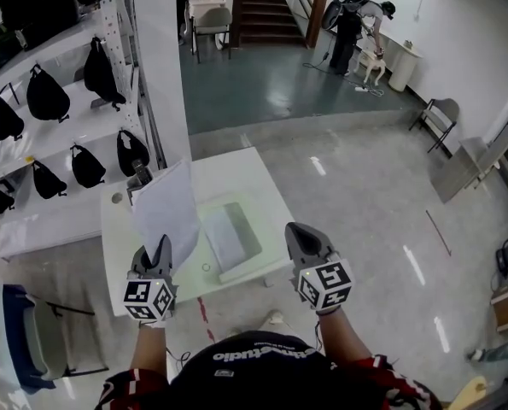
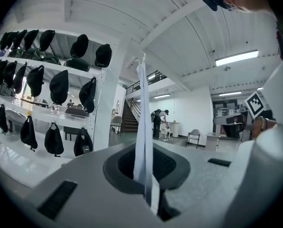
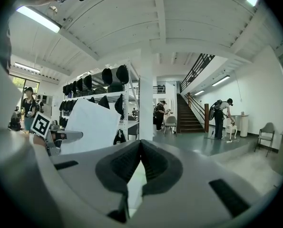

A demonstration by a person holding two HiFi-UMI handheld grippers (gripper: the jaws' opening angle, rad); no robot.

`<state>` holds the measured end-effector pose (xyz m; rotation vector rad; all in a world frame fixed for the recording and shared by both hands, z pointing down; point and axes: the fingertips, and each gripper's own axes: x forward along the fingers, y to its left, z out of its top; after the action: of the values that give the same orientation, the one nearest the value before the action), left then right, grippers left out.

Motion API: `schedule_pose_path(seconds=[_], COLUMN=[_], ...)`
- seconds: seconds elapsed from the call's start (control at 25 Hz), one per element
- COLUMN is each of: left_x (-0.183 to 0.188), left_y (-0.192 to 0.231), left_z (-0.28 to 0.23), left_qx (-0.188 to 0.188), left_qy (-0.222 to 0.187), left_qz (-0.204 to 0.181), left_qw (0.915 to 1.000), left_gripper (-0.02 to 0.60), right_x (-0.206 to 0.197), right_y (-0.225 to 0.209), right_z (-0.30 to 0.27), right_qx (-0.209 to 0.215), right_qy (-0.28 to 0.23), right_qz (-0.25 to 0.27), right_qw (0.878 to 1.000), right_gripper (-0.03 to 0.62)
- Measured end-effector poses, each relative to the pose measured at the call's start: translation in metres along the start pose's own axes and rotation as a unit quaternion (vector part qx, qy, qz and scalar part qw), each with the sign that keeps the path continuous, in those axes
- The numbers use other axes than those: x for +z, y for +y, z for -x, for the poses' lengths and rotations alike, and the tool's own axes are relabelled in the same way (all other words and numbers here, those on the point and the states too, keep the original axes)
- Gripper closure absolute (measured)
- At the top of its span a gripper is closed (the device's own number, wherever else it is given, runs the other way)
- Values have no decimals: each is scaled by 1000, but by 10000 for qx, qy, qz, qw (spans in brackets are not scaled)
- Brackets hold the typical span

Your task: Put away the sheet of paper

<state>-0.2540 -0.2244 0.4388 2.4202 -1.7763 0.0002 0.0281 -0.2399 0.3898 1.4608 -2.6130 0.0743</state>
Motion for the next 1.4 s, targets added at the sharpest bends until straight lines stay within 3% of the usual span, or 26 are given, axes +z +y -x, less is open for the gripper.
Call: schedule_pose_path(seconds=[0.76,1.24,1.4], left_x=[-52,-115,-134], left_y=[8,30,33], left_z=[-39,-60,-63], left_qx=[-253,-219,-156], left_qy=[555,957,1099], left_qz=[952,2360,2600], left_qw=[9936,9668,9592], left_gripper=[575,575,575], right_x=[-20,-32,-34], right_y=[-2,-2,-6], right_z=[4,1,3], right_qx=[-86,-138,-160], right_qy=[282,496,536], right_qz=[-50,-77,-85], right_qw=[9996,9986,9984], right_gripper=[591,591,591])
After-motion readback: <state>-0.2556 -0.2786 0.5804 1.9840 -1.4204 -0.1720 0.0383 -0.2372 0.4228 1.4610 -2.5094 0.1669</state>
